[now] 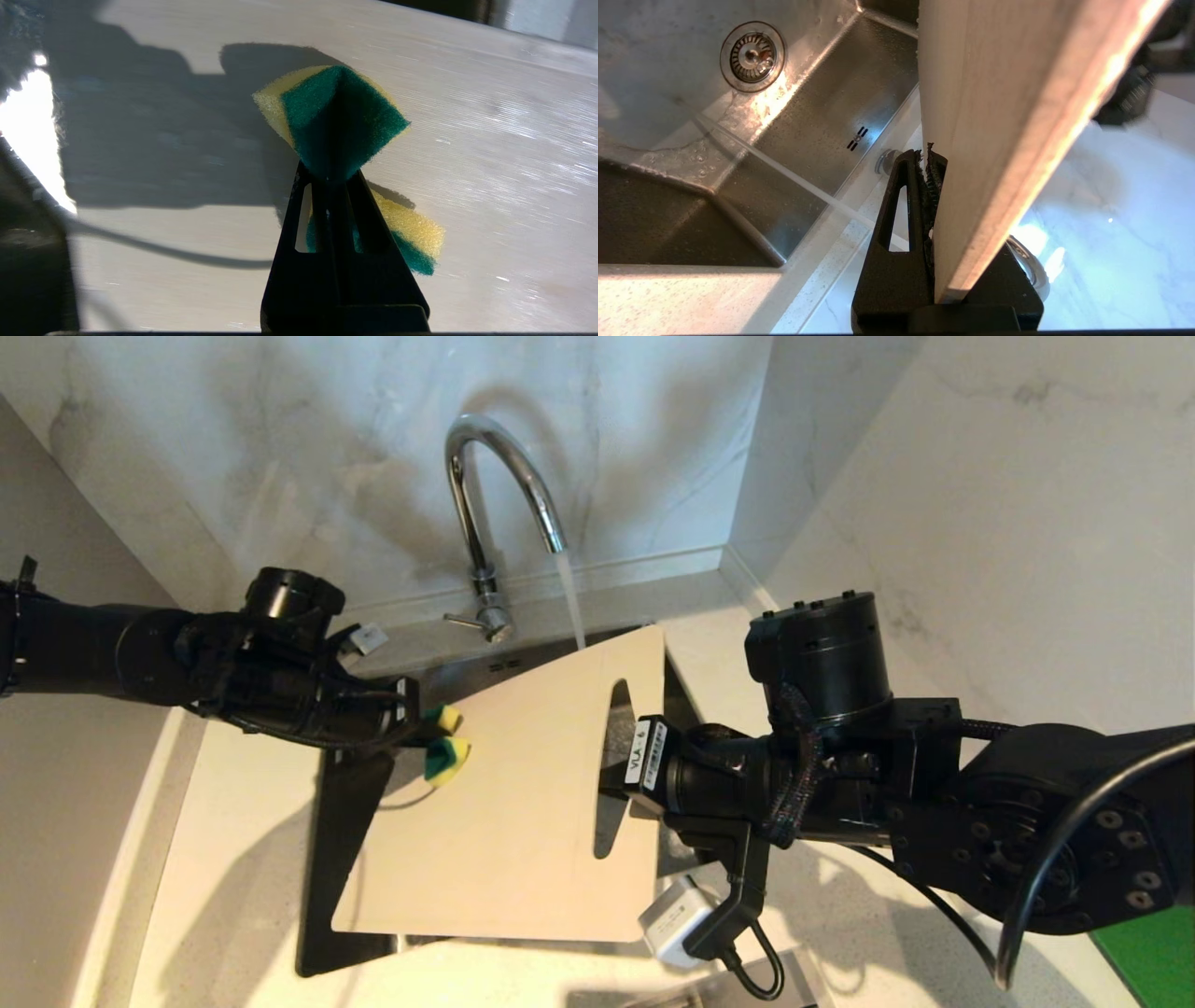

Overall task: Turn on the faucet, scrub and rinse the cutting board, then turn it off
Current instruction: Scrub the cutting board underwater

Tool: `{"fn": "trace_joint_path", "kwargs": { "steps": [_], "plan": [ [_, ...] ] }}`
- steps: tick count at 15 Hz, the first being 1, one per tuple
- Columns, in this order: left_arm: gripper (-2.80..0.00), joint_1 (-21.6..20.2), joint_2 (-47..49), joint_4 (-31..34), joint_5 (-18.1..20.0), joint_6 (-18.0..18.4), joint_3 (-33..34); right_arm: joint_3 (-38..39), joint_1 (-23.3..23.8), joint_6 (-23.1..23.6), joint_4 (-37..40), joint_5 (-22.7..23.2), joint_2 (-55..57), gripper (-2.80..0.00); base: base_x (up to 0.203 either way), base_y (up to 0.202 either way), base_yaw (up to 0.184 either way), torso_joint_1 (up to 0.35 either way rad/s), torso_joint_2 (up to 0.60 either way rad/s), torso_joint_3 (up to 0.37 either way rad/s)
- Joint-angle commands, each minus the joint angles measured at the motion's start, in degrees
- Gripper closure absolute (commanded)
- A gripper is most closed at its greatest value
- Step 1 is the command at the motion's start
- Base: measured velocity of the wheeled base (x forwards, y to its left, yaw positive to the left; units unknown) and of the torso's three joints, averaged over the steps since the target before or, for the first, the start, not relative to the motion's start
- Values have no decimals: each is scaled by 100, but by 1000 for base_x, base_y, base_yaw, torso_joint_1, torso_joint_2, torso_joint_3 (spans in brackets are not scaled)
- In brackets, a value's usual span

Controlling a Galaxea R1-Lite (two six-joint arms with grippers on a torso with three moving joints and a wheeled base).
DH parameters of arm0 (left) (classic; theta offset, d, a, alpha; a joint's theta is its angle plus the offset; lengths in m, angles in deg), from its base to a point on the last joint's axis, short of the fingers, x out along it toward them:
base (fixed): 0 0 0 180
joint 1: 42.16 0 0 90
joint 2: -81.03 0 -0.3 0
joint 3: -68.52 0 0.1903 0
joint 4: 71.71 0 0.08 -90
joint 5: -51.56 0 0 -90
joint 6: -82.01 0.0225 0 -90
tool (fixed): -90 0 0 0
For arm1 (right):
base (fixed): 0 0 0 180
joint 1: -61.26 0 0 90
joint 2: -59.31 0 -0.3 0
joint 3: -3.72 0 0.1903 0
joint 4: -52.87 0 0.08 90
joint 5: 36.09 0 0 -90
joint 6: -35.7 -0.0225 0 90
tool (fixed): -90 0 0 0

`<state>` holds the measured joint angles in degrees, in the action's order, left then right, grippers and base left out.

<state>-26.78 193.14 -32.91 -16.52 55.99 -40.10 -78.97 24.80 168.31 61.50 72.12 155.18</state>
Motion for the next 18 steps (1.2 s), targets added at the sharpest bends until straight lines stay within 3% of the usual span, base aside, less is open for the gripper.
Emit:
{"fn": "trace_joint_path", "kwargs": {
  "steps": [1, 6, 13, 18],
  "plan": [
    [0, -333, 67, -27, 119, 131, 262, 8, -1, 81, 6, 16, -7, 0, 0, 0, 0, 0, 0, 0],
    [0, -977, 229, -357, 196, 400, 682, 8, -1, 72, 6, 8, -51, 0, 0, 0, 0, 0, 0, 0],
    [0, -1567, 315, -383, 316, 737, 694, 43, -1, 72, 6, 16, -59, 0, 0, 0, 0, 0, 0, 0],
    [0, -1599, -244, -188, 610, 788, 589, 43, 8, 72, 6, 16, -51, 0, 0, 0, 0, 0, 0, 0]
  ]
}}
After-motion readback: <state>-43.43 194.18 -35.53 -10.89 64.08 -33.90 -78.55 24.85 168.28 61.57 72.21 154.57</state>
